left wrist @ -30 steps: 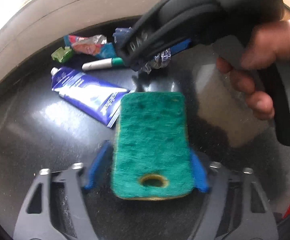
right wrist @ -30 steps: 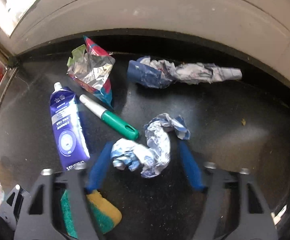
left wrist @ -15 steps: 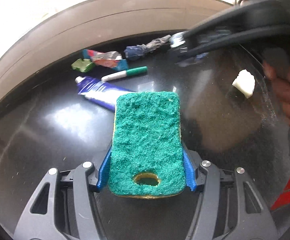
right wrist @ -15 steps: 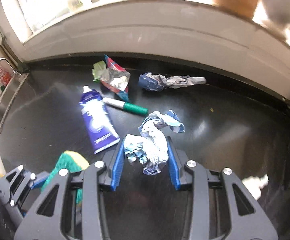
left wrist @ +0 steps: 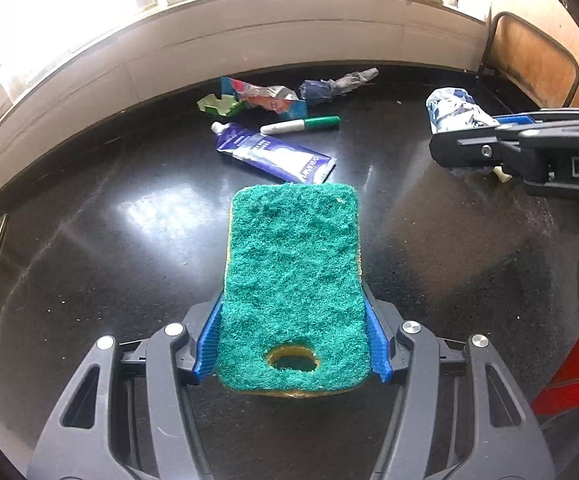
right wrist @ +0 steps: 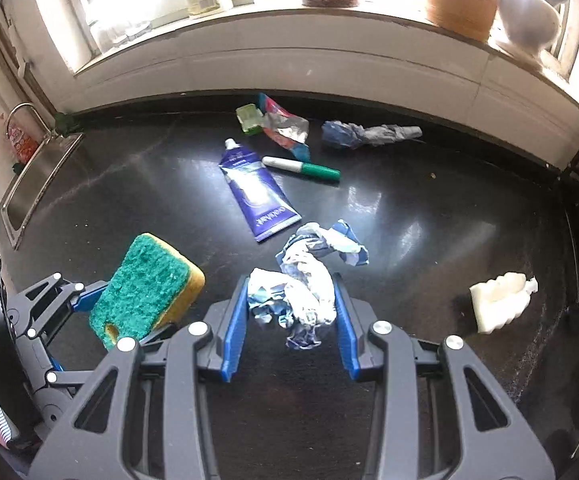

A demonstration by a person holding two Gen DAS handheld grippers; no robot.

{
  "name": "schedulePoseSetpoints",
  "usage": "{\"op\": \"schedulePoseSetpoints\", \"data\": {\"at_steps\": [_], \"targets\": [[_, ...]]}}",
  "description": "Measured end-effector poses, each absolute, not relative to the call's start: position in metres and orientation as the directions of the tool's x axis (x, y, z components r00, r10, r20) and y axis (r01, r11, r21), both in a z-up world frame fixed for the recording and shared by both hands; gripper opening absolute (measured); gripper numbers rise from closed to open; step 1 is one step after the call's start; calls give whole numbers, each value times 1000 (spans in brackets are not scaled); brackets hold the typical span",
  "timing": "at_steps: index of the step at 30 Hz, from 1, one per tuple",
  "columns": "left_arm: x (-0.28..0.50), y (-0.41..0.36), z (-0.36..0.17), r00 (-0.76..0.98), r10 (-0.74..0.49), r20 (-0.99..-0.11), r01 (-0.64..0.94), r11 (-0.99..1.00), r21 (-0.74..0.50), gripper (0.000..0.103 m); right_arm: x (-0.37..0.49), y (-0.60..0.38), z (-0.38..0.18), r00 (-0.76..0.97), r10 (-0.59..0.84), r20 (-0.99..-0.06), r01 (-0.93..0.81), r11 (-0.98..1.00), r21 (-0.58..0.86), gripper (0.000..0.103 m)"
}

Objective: Collect trash
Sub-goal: 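Carry sponge and tissue to the black bin and open both tools over it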

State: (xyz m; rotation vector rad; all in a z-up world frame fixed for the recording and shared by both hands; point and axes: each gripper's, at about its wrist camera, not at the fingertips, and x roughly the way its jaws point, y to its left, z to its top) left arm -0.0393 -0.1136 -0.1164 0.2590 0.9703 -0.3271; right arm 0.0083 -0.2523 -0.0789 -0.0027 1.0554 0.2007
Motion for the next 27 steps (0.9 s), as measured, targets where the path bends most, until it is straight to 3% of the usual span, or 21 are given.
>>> {"op": "schedulePoseSetpoints", "data": {"at_steps": [8,15,21,27], "targets": [[-43,-56,-93,587,-88,-805,250,965,77,58,27,-196,-60,494,225,-840,-268,958,99,40],[-77,71,-66,626,121,-771,-90,992,83,58,31,-69,-45,437,381,-815,-520,846,116,40],[-154,188,-67,543,329,-772,-414,905,95,58,-11,77,-47,266,523,-810,-764,626,154,40],[-244,273,-93,398,408,-822,-632,771,77,58,-83,214,-74,-14,557,-830,-907,343,245,40]]}}
